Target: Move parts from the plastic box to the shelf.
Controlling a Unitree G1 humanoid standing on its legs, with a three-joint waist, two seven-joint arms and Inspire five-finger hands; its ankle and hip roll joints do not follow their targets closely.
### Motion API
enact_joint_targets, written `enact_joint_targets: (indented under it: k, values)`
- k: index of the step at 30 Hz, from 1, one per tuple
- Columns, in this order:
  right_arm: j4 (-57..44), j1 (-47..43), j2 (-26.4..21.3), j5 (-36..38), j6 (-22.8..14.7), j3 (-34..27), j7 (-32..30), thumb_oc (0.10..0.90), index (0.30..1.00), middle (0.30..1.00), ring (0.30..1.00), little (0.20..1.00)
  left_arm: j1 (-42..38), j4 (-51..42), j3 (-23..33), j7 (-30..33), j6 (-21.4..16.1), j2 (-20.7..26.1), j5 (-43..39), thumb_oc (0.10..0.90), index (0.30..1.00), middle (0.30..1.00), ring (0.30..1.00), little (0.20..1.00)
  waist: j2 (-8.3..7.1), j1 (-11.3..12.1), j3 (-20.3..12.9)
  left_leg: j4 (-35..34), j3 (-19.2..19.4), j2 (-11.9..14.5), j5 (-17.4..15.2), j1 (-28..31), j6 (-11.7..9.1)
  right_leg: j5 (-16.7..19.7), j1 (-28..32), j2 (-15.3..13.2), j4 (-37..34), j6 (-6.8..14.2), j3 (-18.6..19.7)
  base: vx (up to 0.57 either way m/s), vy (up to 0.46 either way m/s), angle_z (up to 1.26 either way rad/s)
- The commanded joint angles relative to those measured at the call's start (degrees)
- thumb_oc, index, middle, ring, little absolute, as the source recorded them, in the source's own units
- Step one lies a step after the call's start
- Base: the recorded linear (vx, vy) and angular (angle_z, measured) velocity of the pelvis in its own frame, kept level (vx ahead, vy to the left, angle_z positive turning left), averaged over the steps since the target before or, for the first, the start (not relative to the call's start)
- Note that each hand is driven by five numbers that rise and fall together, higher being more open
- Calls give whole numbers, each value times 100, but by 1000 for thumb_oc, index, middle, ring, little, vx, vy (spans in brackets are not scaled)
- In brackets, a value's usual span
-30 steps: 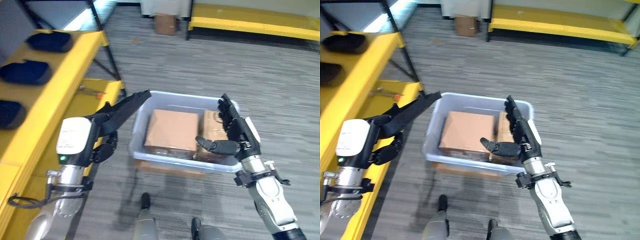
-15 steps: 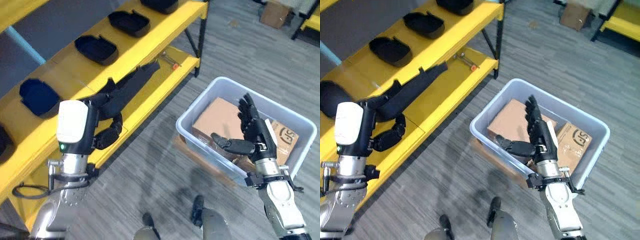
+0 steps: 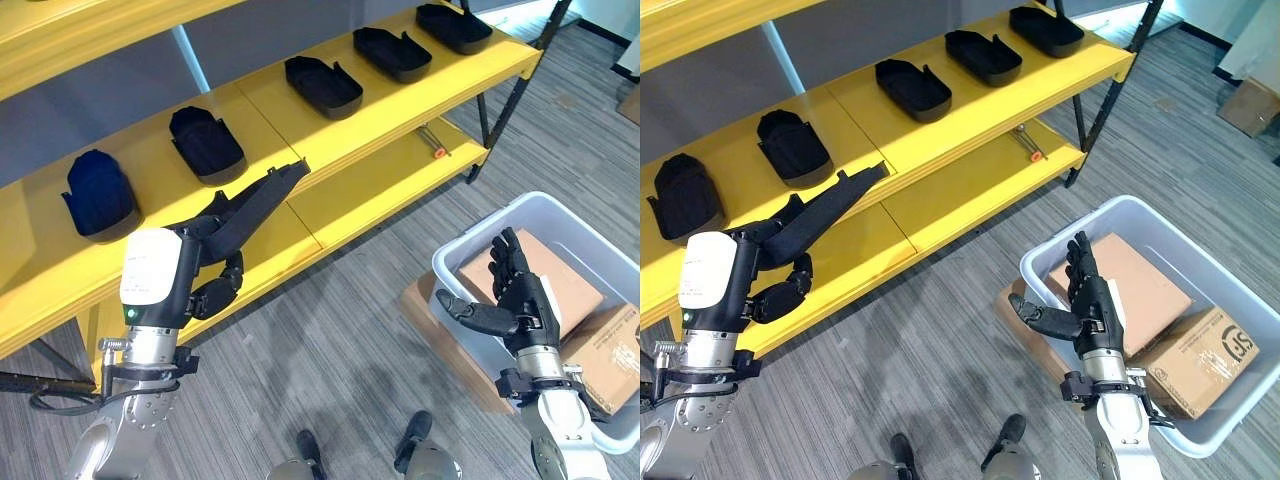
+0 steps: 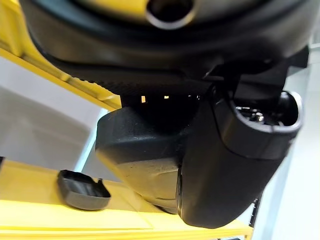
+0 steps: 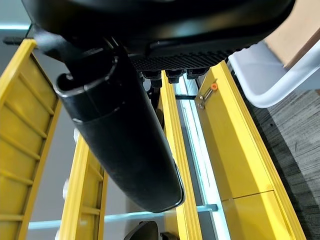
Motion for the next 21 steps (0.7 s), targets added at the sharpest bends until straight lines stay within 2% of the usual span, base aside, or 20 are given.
enact_joint_targets:
  k: [1,2,4,7,9,10,11,12,13,14,16,18,21]
  values:
    - [-635,-362,-187,70,-554,-140,17,900,1000,1000,1000,1000,-585,-918,682,717,-307,285,62,400,300,300,300,300,-72,-23,-552,29,23,65,-627,417,-11,108,477,-433,-139,789,93,10,130,18]
    - [-635,-362,-182,65,-554,-140,13,900,1000,1000,1000,1000,-584,-921,680,716,-306,288,62,400,300,300,300,300,-79,-32,-553,47,11,51,-641,405,3,132,489,-445,-157,804,81,22,208,20]
    - [-652,-341,-113,73,-562,-131,-9,900,1000,1000,1000,1000,-628,-906,627,751,-293,344,95,400,300,300,300,300,-136,16,-576,159,-148,-276,-804,319,192,541,667,-731,-277,1018,-2,36,320,28]
    - [-592,-297,13,56,-541,-109,-48,900,1000,1000,1000,1000,-630,-882,649,796,-243,375,172,400,300,300,300,300,-75,28,-593,-78,-227,-522,-807,435,384,593,665,-910,-40,1019,6,57,325,41]
    - [-550,-211,84,45,-519,-119,-61,900,1000,1000,1000,1000,-653,-884,608,778,-242,382,157,400,300,300,300,300,-33,-76,-567,-399,-401,-647,-731,626,484,652,571,-1020,321,1026,301,79,242,32]
    - [-533,-194,113,84,-526,-114,-58,900,1000,1000,1000,1000,-713,-859,524,777,-244,406,131,400,300,300,300,300,-4,-265,-536,-592,-538,-652,-672,746,491,582,371,-828,388,969,982,21,140,64]
    - [-494,-200,126,140,-517,-122,-55,900,1000,1000,1000,1000,-776,-813,442,759,-264,404,79,400,300,300,300,300,1,-381,-482,-700,-509,-655,-488,785,501,515,50,-528,347,745,1671,39,127,65]
    - [-505,-164,115,187,-532,-151,-23,900,1000,1000,1000,1000,-816,-750,364,735,-270,415,30,400,300,300,300,300,38,-556,-439,-698,-698,-642,-464,829,514,201,-112,-12,379,616,2459,58,131,78]
    - [-532,-77,115,257,-527,-185,39,900,1000,1000,1000,1000,-861,-682,270,662,-305,400,-31,400,300,300,300,300,32,-725,-401,-686,-863,-652,-454,860,527,-162,-276,633,480,515,3214,114,112,65]
    - [-576,-8,103,318,-515,-202,105,900,1000,1000,1000,1000,-882,-637,222,552,-312,382,-92,400,300,300,300,300,-3,-779,-401,-677,-934,-675,-417,848,530,-376,-381,1042,486,431,3528,86,83,93]
    - [-612,69,107,335,-514,-230,170,900,1000,1000,1000,1000,-858,-592,198,426,-306,299,-106,400,300,300,300,300,-84,-768,-403,-642,-1075,-759,-382,800,577,-636,-404,1531,510,282,3566,48,21,76]
    - [-630,110,106,315,-500,-248,228,900,1000,1000,1000,1000,-822,-612,243,362,-292,221,-105,400,300,300,300,300,-127,-705,-482,-618,-1116,-810,-385,771,595,-782,-324,1735,510,212,3300,56,-64,37]
    - [-622,81,106,342,-502,-200,275,900,1000,1000,1000,1000,-786,-624,303,335,-270,129,-112,400,300,300,300,300,-152,-660,-558,-593,-1169,-809,-341,707,505,-828,-79,1827,96,221,3479,35,-97,19]
